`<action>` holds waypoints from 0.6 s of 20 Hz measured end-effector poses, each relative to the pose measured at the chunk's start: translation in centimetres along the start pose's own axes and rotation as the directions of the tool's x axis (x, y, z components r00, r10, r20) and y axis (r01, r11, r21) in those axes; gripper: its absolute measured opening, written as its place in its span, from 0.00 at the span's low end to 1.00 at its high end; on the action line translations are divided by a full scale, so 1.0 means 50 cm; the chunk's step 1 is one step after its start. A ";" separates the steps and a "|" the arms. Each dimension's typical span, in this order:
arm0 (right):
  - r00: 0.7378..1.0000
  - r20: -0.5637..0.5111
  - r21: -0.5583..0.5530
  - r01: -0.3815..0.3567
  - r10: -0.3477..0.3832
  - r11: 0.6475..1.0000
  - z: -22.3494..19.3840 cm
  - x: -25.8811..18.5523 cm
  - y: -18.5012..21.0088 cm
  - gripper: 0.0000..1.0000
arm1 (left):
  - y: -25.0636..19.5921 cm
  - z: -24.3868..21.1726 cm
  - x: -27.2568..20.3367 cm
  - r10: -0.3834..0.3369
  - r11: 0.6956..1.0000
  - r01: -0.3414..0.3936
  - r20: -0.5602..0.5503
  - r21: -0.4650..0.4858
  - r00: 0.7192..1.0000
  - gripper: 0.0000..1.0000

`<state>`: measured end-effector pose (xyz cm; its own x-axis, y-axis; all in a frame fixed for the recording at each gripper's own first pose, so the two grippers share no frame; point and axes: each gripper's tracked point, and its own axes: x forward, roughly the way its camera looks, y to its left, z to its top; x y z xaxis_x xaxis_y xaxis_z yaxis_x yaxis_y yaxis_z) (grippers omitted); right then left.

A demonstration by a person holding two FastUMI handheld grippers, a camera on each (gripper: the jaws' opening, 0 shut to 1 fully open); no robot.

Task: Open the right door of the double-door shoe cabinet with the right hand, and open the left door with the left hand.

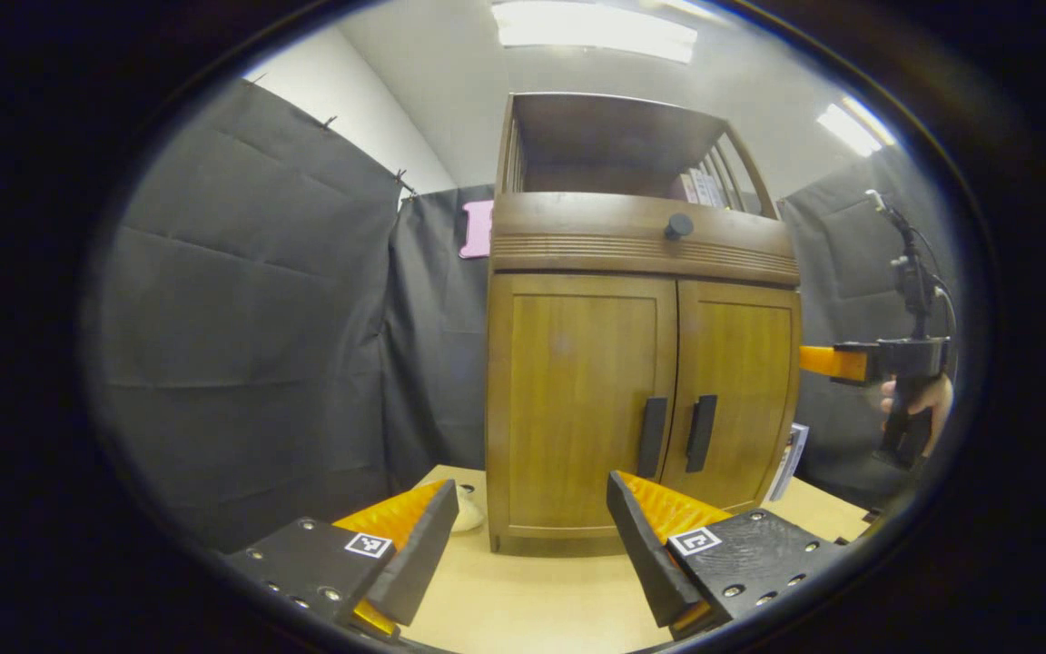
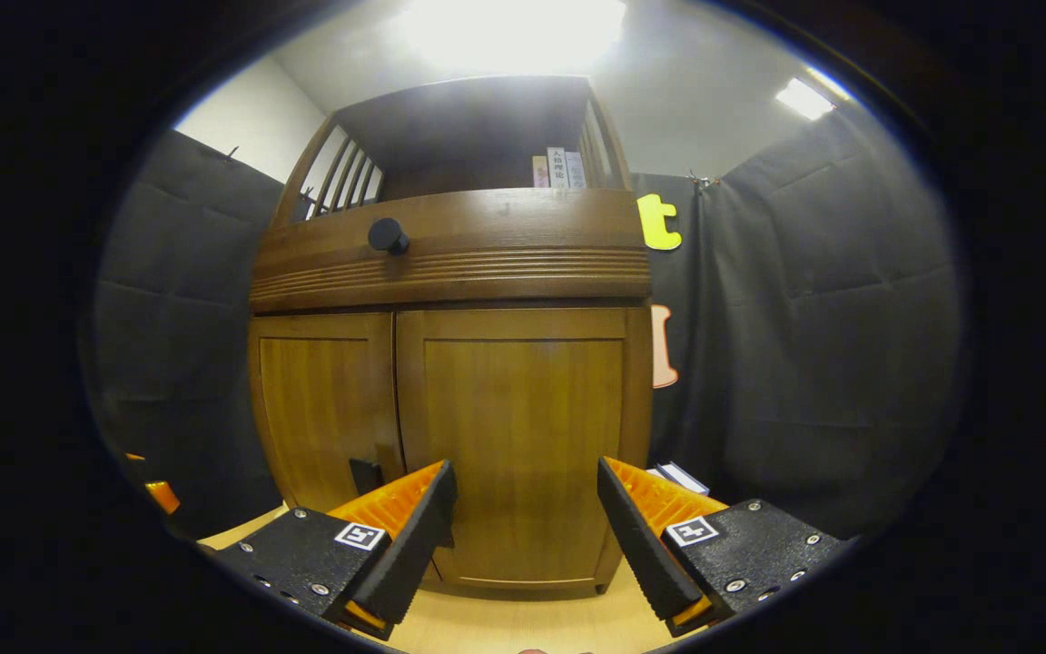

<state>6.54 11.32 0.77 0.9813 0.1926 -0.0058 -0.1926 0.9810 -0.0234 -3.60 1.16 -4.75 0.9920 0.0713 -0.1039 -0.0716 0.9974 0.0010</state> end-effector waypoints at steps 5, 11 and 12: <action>0.998 -0.014 0.008 -0.063 0.063 0.998 -0.009 0.066 0.078 0.96 | 0.032 -0.019 -0.021 0.034 0.999 -0.035 -0.025 -0.019 0.999 1.00; 0.995 -0.068 0.004 -0.078 0.078 0.997 -0.058 0.146 0.129 0.96 | 0.060 -0.035 -0.023 0.073 0.996 -0.076 -0.056 -0.046 0.996 0.94; 0.993 -0.083 0.006 -0.080 0.080 0.997 -0.071 0.159 0.134 0.96 | 0.061 -0.040 -0.026 0.077 0.996 -0.080 -0.063 -0.047 0.995 0.94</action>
